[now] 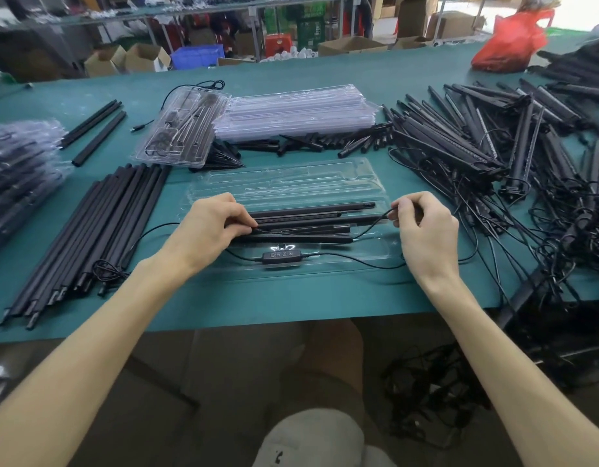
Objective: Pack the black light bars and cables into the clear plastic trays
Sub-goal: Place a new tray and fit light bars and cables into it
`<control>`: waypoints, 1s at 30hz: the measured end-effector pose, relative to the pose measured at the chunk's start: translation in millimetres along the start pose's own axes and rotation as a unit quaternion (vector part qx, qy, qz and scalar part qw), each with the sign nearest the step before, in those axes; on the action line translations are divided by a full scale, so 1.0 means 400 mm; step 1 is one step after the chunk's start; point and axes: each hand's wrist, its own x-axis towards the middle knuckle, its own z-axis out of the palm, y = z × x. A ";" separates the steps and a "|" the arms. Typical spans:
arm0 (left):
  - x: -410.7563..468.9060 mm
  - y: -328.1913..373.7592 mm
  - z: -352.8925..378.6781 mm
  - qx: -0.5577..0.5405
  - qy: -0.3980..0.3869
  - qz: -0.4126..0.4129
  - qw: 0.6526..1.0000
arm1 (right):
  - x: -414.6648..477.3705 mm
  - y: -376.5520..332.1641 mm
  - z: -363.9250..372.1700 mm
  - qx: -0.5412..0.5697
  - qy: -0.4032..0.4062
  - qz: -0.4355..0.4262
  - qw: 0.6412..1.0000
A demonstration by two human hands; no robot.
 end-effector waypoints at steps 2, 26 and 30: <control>-0.003 0.007 -0.007 0.024 -0.002 0.011 1.000 | -0.002 -0.003 0.000 -0.005 -0.007 -0.005 1.000; 0.060 0.204 0.155 -0.138 -0.089 0.113 0.980 | -0.007 0.001 0.003 -0.042 -0.052 -0.100 0.993; 0.054 0.207 0.149 -0.128 -0.114 0.111 0.979 | -0.006 0.003 0.009 -0.043 -0.069 -0.118 0.990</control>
